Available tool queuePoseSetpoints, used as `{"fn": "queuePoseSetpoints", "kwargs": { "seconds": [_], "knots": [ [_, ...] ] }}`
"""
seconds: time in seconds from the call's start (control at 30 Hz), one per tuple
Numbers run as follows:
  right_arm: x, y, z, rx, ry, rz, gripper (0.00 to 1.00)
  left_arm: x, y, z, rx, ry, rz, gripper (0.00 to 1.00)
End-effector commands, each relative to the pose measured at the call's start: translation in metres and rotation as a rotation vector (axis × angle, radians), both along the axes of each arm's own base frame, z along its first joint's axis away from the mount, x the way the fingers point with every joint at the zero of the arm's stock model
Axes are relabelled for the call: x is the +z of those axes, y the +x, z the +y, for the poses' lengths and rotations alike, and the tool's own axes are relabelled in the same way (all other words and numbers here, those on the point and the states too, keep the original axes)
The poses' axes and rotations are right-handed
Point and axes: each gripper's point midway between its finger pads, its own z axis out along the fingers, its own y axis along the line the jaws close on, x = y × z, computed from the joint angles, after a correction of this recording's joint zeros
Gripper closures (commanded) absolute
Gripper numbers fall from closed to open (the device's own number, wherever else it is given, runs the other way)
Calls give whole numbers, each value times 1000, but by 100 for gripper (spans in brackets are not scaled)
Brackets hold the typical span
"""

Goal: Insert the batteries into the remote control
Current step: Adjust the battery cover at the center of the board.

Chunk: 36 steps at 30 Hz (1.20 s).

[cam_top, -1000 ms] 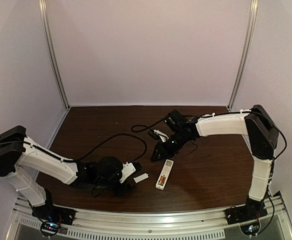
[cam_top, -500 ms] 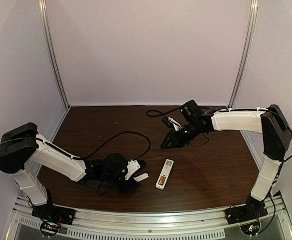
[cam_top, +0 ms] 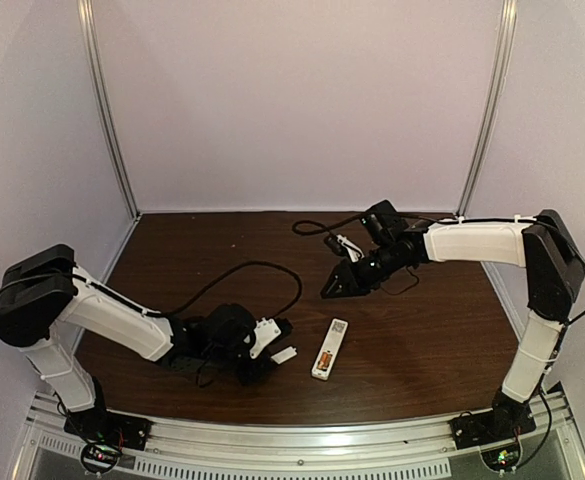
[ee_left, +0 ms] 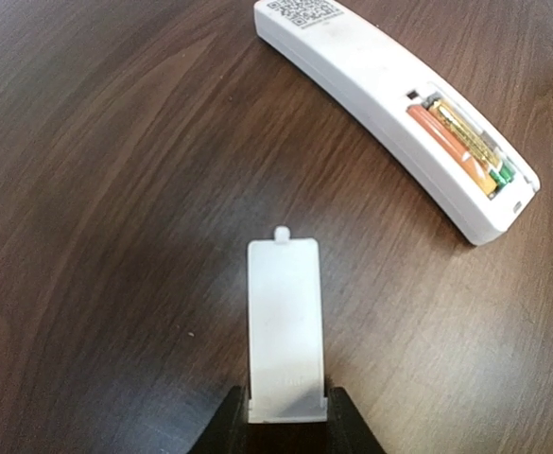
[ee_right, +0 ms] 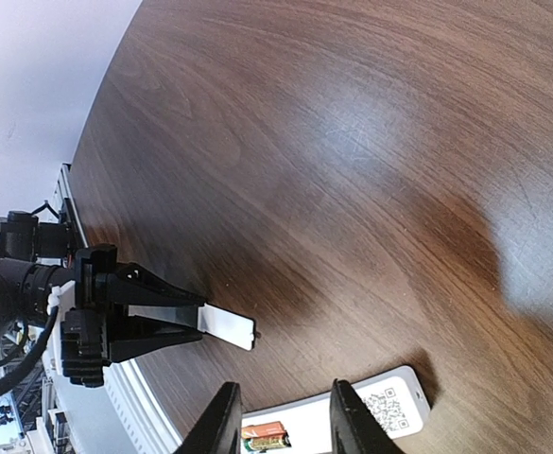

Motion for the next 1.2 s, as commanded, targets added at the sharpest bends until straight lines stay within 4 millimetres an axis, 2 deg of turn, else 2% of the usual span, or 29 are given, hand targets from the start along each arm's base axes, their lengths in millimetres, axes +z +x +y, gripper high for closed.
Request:
{"fn": "queuePoseSetpoints", "kwargs": {
  "seconds": [0.0, 0.23, 0.43, 0.6, 0.93, 1.17],
  "knots": [
    [10, -1, 0, 7, 30, -17, 64, 9, -2, 7, -14, 14, -4, 78],
    [23, -8, 12, 23, 128, 2, 57, 45, 4, 3, -8, -64, -72, 80],
    [30, -39, 45, 118, 239, 82, 51, 72, 10, 3, 4, -112, -137, 80],
    [28, -57, 64, 172, 298, 149, 46, 91, 13, 3, 11, -153, -177, 80],
    [6, -63, 78, 177, 280, 207, 50, 107, 12, 3, 4, -198, -209, 80],
    [8, -69, 84, 194, 317, 255, 63, 114, 16, 6, 22, -208, -238, 80]
  ]
}}
